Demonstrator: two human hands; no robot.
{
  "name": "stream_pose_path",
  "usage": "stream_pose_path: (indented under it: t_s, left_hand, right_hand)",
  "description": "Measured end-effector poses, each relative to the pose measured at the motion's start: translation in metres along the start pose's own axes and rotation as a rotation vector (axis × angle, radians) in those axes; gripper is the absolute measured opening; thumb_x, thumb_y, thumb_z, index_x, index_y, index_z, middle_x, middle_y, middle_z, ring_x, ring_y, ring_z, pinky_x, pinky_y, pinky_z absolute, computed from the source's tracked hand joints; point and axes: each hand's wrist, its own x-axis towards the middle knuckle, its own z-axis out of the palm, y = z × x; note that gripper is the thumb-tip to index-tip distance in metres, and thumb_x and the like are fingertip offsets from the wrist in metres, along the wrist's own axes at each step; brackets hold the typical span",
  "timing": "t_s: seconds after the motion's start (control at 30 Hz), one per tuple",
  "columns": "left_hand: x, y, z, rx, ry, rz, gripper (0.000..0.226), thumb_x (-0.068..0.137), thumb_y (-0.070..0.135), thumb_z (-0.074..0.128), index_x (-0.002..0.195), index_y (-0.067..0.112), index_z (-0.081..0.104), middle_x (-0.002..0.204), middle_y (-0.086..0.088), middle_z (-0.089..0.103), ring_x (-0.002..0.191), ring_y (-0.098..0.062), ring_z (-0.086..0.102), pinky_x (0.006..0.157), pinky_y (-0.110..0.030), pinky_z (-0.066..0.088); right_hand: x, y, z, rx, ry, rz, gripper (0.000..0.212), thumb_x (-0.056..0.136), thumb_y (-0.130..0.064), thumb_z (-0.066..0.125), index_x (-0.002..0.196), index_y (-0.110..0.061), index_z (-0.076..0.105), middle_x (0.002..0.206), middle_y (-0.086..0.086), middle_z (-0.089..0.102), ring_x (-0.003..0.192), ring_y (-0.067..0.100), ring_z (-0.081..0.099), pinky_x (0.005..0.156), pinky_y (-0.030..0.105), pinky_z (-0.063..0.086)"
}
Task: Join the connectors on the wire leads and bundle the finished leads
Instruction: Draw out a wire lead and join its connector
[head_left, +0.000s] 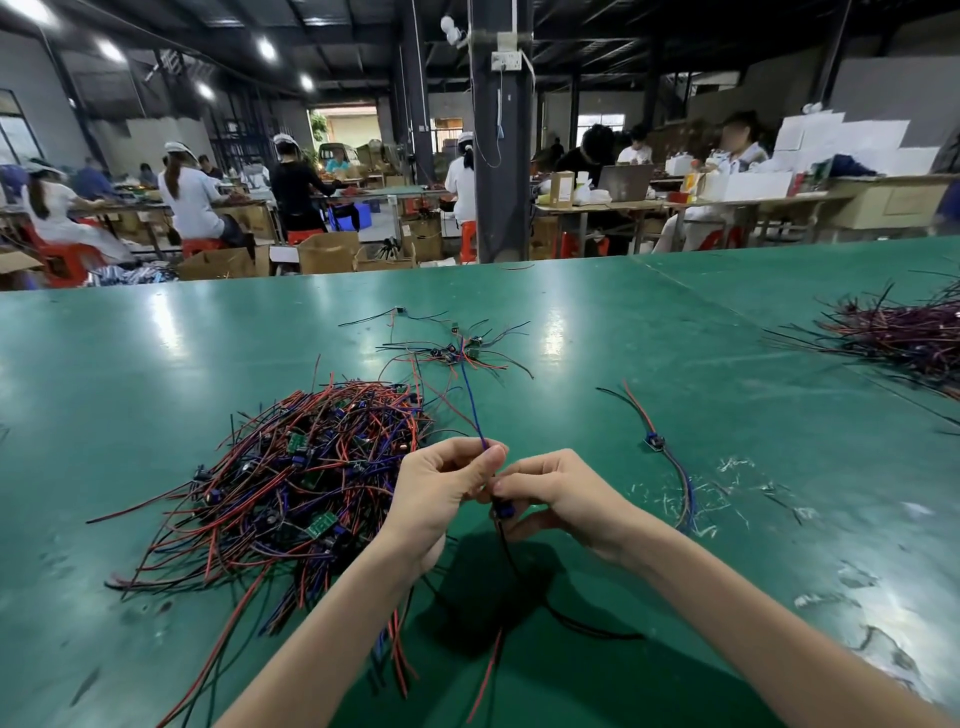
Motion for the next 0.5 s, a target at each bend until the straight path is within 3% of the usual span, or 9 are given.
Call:
stream_pose_path:
  t_s: [0.2, 0.37, 0.5]
  left_hand:
    - [0.001, -0.003, -0.002, 0.003, -0.026, -0.021, 0.012, 0.064, 0.02, 0.072, 0.068, 0.01, 0.074, 0.068, -0.011, 0.061, 0.064, -0.02, 0.047, 0.062, -0.028, 0.042]
    - [0.005, -0.002, -0.004, 0.033, -0.056, -0.019, 0.01, 0.064, 0.022, 0.073, 0.066, 0.013, 0.077, 0.068, -0.006, 0.069, 0.064, -0.016, 0.056, 0.064, -0.024, 0.048]
    - [0.017, -0.003, -0.001, 0.338, -0.026, 0.139, 0.007, 0.077, 0.011, 0.075, 0.072, 0.007, 0.075, 0.063, -0.011, 0.062, 0.059, -0.016, 0.047, 0.058, -0.028, 0.04]
  right_hand:
    - [-0.002, 0.0, 0.002, -0.038, 0.014, -0.028, 0.015, 0.087, -0.006, 0.063, 0.077, -0.008, 0.073, 0.07, 0.004, 0.068, 0.058, 0.013, 0.057, 0.055, 0.026, 0.053]
    - [-0.001, -0.001, 0.005, -0.019, 0.042, -0.042, 0.02, 0.086, -0.003, 0.06, 0.072, -0.009, 0.072, 0.068, 0.004, 0.068, 0.056, 0.014, 0.055, 0.051, 0.025, 0.051]
    - [0.005, 0.001, 0.006, -0.001, 0.163, -0.004, 0.026, 0.084, 0.0, 0.056, 0.062, -0.009, 0.065, 0.063, 0.007, 0.063, 0.053, 0.014, 0.05, 0.047, 0.022, 0.044]
